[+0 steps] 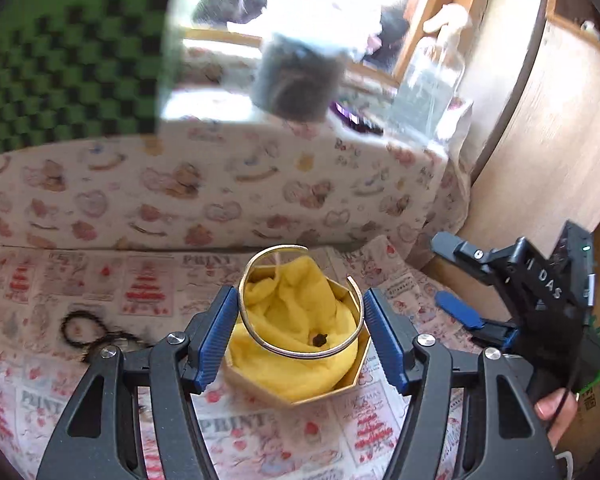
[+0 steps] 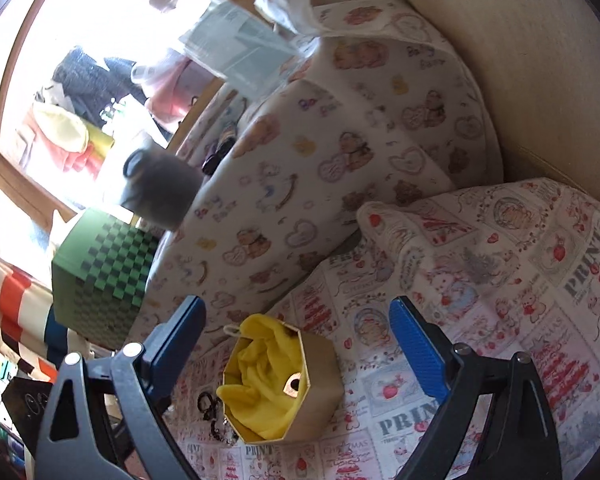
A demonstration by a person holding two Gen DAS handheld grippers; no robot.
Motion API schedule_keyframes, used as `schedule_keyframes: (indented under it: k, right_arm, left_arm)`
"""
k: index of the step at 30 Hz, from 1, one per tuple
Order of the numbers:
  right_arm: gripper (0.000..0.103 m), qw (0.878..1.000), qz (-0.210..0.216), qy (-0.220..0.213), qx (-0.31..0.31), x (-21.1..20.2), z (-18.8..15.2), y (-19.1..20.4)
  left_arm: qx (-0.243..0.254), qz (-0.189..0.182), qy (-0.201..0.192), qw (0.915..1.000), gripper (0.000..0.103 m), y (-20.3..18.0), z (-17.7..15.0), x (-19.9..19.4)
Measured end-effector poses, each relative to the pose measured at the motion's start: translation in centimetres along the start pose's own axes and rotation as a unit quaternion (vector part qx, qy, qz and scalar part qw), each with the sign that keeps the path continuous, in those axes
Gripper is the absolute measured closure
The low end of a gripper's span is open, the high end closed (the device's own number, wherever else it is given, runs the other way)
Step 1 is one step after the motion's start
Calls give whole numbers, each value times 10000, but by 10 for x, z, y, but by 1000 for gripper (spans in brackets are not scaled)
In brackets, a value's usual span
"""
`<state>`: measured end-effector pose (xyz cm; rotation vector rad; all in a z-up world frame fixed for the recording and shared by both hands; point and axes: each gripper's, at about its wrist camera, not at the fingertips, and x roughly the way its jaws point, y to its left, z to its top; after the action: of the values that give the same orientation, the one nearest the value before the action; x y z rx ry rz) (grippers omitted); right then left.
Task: Organize jewelry
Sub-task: 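Lower the bangle onto the yellow cloth and open the left tool, then move the left tool back toward the black bead bracelet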
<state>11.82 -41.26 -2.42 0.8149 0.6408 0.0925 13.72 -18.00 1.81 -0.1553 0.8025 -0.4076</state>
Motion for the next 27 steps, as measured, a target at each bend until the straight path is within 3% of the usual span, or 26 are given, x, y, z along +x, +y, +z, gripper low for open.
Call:
schedule_keyframes:
  k: [3,7,10,13,16,19,23,27]
  right_arm:
    - [11,9991,-375,-180,-15,2,4,-8]
    - [11,9992,-395,-94,69,7,7,-13]
    - [11,9992,-392,-84,-10,8,5,-10]
    - [11,9989,-430,-157,-116,6,4,-6]
    - [9,9990,-331,-209,-205,3,4,-2]
    - [8,9985,-281,-242,-415,3,1,6]
    - [5,9961,-206,-254,-815,3,-7,23]
    - [1,9916,-125,-342,-1244,0,-17,41]
  left_arm:
    - [3,54,211,9998,40,-5,-2,16]
    - [116,156,239,9995,40,-9,-5,29]
    - [-192,71,125,9997,28,-1,-4,30]
    - [-279,120,-64,9995,27,6,-1,20]
    - [-33,473,-399,9981,27,8,0,-1]
    - [183,853,-846,9926,19,14,-1,-29]
    - [565,1389,-1568,9762,0,21,-10,-69]
    - [564,1657,-1998,9641,0,40,-20,-99]
